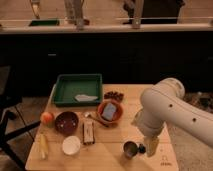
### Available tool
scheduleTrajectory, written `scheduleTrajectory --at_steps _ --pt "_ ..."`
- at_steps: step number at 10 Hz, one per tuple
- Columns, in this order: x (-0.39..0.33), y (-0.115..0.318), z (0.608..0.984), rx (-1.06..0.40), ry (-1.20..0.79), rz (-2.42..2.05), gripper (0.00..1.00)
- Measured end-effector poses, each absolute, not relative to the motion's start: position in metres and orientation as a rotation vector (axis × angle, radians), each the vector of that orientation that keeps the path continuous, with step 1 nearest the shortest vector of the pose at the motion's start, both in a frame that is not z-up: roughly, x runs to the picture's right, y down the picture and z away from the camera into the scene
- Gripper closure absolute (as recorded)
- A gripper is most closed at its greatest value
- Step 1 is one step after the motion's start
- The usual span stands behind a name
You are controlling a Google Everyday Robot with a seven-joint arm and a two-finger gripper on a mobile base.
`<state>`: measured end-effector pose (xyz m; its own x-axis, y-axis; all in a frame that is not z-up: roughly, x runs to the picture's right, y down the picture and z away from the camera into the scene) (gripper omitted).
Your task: Place pepper in paper cup
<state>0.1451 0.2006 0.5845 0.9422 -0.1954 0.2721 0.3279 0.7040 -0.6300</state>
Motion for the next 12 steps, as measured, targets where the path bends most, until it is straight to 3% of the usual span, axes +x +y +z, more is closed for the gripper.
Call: scheduleTrajectory --at_steps 5,12 --pt "0.187 0.175 0.61 -0.668 -0.164 -0.19 0.2" --pt "0.231 0.138 0.684 -0.555 -0.192 -0.112 0.2"
